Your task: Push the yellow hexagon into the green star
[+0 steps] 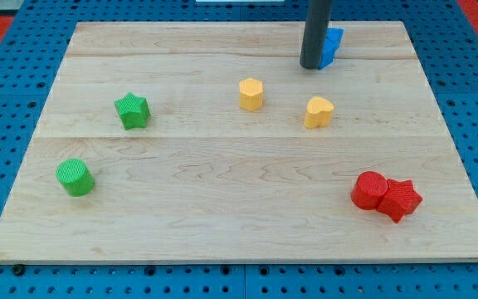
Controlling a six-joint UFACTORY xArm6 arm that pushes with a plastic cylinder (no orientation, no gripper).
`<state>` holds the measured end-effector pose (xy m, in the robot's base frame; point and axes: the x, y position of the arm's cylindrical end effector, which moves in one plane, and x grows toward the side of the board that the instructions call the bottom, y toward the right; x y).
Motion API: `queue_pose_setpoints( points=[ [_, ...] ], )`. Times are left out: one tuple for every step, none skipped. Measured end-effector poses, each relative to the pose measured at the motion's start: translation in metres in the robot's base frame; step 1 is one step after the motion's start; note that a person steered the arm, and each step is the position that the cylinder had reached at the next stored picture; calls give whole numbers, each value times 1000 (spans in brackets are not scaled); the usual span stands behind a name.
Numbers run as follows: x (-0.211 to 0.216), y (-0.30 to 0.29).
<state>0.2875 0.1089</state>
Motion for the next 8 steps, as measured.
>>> queue_pose_setpoints(
  points=[
    [-2, -17],
    [-5, -29],
    [-1, -73],
    [24, -103],
    [51, -114],
    [60, -95],
    [56, -95],
    [53, -95]
  ],
)
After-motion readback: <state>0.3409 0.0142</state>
